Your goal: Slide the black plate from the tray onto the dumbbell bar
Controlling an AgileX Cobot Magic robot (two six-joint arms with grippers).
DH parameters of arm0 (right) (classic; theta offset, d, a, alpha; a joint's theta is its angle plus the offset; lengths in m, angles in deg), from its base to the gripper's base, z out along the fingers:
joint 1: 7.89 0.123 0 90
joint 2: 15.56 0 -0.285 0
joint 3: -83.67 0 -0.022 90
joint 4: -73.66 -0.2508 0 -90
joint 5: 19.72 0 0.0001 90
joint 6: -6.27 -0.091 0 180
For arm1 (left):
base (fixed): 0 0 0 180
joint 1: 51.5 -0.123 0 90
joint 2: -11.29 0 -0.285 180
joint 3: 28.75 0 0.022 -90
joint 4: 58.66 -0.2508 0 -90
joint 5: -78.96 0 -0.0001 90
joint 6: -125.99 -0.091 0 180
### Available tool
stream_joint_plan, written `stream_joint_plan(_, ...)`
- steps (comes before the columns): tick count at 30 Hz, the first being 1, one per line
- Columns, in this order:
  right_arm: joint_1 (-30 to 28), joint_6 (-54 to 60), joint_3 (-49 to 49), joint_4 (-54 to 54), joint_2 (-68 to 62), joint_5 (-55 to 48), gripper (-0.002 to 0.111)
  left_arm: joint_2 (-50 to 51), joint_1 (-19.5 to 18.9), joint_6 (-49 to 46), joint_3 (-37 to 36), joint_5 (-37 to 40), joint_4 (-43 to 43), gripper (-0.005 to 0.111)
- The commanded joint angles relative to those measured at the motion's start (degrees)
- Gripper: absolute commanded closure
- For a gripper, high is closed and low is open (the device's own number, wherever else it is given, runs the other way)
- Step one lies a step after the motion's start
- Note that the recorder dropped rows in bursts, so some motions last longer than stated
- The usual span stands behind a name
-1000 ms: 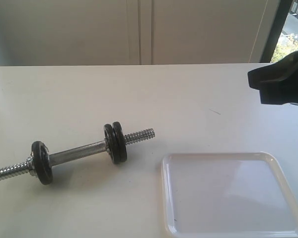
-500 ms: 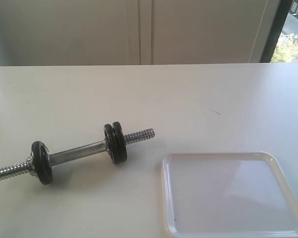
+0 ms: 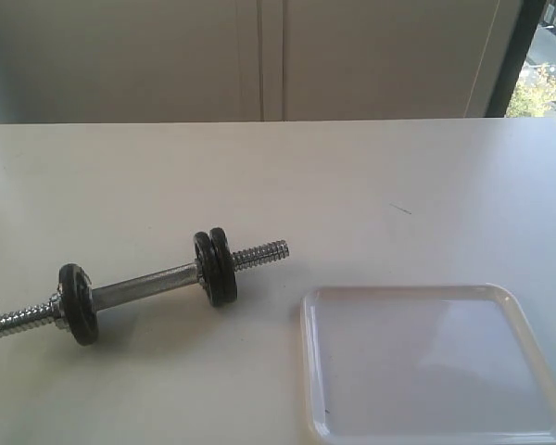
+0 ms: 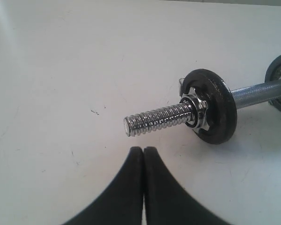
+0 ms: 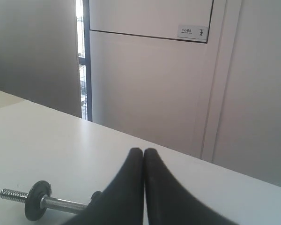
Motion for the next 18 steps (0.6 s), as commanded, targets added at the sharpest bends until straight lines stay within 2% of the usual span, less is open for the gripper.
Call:
stream_joint_plan(1,0.01,-0.15,-0.17,0.34,0.35,0.45,0.108,-0.29,-0.17,0.87,-0.20,-0.45,0.68,0.107)
stream_joint_plan(5,0.01,-0.15,-0.17,0.34,0.71,0.44,0.108,-0.29,-0.17,0.87,-0.20,-0.45,0.68,0.107)
stream_joint_plan(11,0.01,-0.15,-0.17,0.34,2.71,0.32,0.108,-0.29,-0.17,0.87,-0.20,0.02,-8.06,0.107)
stream_joint_plan(18,0.01,-0.15,-0.17,0.34,3.34,0.32,0.108,-0.29,-0.17,0.87,-0.20,0.02,-8.17,0.107)
